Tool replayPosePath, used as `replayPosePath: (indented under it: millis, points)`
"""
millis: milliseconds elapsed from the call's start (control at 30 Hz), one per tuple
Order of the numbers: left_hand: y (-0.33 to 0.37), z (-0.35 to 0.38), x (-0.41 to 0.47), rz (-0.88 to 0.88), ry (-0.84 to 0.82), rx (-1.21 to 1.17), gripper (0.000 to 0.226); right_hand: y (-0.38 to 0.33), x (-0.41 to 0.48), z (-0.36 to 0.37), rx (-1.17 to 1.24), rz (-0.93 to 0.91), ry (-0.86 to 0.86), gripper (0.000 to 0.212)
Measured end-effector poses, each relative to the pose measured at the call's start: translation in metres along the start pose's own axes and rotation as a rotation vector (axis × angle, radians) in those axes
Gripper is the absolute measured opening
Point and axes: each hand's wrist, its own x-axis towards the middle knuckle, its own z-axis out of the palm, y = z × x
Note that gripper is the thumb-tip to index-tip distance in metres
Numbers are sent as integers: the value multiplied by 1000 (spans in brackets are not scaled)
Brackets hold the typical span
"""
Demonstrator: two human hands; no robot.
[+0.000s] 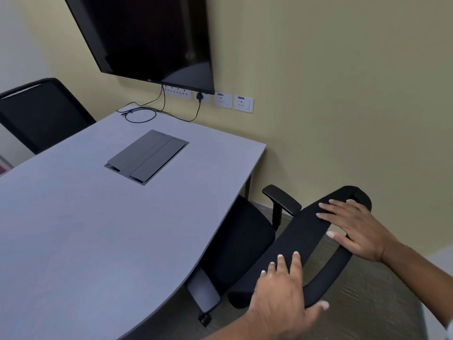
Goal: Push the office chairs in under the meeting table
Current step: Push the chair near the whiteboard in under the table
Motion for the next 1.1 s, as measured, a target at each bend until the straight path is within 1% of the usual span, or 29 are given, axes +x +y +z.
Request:
replayPosePath:
  millis: [100,167,300,400,533,667,933,1100]
  points:
    - [-8,-4,12,-41,64,5,119,7,22,1,20,-39,-1,72]
    - [-13,-6,21,-81,102,1,121,11,42,2,34,-61,-36,76]
    - [-19,-13,35,-137,146,15,117,14,76,4,24,-90,-98,70]
    - [-25,-22,47,-171,183,27,115,16,103,2,13,-77,-125,74]
    - [-33,-34,66,-212,223,49,115,21,135,2,21,-78,-109,76]
    - [-41,-42,81,-232,253,68,114,27,162,7,31,-71,-109,65]
    - [-72,-57,108,-291,328,66,117,32,224,23,73,-140,-84,45]
    - [-84,-66,118,-317,355,91,125,28,247,24,107,-162,-57,43]
